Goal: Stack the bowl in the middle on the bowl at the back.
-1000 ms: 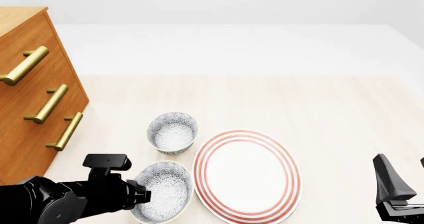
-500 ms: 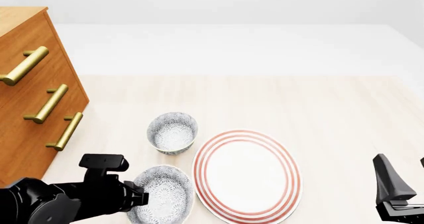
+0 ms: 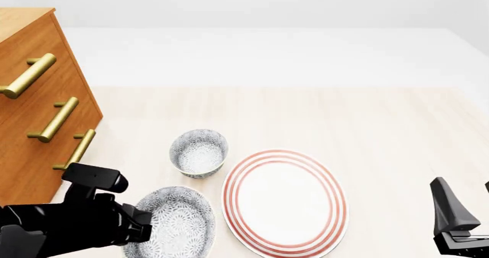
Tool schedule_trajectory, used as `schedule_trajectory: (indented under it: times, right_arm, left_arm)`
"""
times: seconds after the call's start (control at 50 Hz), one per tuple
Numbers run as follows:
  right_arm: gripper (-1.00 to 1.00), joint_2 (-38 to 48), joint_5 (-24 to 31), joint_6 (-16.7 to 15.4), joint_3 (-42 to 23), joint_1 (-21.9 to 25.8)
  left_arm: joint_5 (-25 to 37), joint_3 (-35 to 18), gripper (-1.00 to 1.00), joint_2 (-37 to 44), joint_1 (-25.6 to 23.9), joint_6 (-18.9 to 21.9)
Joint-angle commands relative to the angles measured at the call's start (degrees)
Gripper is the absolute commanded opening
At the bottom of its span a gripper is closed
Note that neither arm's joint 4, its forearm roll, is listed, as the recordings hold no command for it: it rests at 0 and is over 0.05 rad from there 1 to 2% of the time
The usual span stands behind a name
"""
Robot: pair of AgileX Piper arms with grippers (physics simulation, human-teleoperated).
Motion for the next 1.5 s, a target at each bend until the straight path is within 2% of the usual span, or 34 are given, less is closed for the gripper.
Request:
schedule_trajectory:
  times: [0.02,0.24,0.28,0.32,0.52,0.8,0.98,1.34,1.5]
  right_arm:
    - [1.0,-0.15,0.05,-0.22,-0.02,-0.04]
    - [1.0,-0.31,0.19,-0.21,-0.05,-0.15]
    - [1.0,-0.32,0.19,-0.25,-0.05,-0.13]
    - [1.0,-0.33,0.19,-0.29,-0.06,-0.12]
    - [1.0,-0.43,0.24,-0.47,-0.06,-0.07]
    - [1.0,-0.54,0.29,-0.65,-0.07,-0.03]
    - [1.0,-0.54,0.24,-0.78,-0.07,0.01]
    - [1.0,-0.52,0.25,-0.65,-0.05,-0.06]
    - [1.0,-0.48,0.25,-0.62,-0.06,-0.07]
  left_arm:
    - [12.01,-6.1,-1.0,-7.94,-1.95,-0.52]
    - [21.1,-7.81,-1.0,-14.02,-6.13,-1.64]
    - [21.57,-8.04,-1.0,-14.24,-6.45,-1.88]
    - [22.87,-8.59,-1.0,-14.98,-9.0,-3.21]
    - [24.06,-10.5,-1.0,-15.07,-15.45,-6.24]
    - [22.36,-8.71,-1.0,-13.88,-23.27,-10.27]
    - [19.8,-4.61,-1.0,-13.52,-27.51,-14.09]
    - [9.47,2.69,-1.0,-7.07,-31.74,-16.79]
    - [8.64,4.62,-1.0,-7.18,-31.29,-16.87]
